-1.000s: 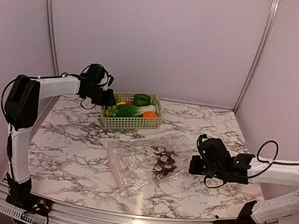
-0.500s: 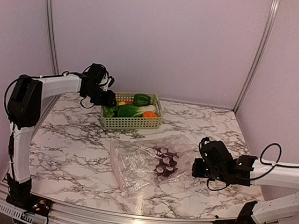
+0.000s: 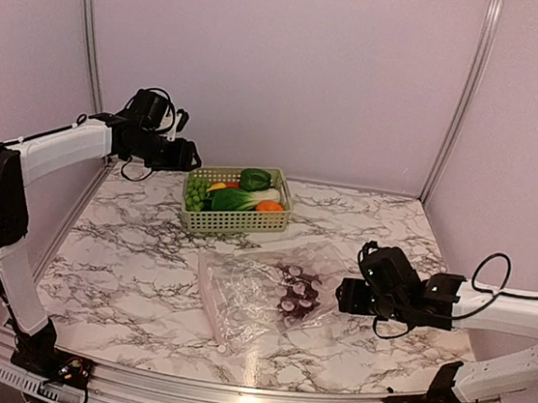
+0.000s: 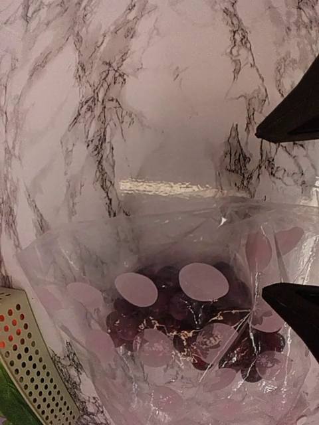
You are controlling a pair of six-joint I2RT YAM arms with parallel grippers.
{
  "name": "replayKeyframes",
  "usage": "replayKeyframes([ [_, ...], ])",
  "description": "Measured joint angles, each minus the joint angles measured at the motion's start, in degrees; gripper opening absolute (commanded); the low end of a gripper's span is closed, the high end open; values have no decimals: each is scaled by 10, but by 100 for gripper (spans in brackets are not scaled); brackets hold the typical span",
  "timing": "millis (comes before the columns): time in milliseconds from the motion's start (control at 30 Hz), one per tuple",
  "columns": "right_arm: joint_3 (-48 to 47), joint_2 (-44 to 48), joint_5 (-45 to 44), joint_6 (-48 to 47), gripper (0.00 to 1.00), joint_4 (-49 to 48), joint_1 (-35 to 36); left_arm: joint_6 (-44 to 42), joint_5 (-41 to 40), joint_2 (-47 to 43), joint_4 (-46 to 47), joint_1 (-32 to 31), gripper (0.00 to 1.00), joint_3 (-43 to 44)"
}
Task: Open the zip-top bag and remove the fake food
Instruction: Place the fake fruit in the bin.
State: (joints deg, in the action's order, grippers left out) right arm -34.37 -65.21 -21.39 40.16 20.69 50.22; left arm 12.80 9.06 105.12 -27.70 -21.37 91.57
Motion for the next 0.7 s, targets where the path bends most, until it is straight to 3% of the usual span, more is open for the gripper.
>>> replayKeyframes([
  [233,-40,10,-7,-13,69,22,0,31,0,-132,30,-8,64,-139],
  [467,-96,7,-20,-39,67,34,0,80,6,-258,57,-45,51,-321],
  [700,-136,-62,10,-75,49,15,-25,144,0,-352,81,-110,37,-450],
])
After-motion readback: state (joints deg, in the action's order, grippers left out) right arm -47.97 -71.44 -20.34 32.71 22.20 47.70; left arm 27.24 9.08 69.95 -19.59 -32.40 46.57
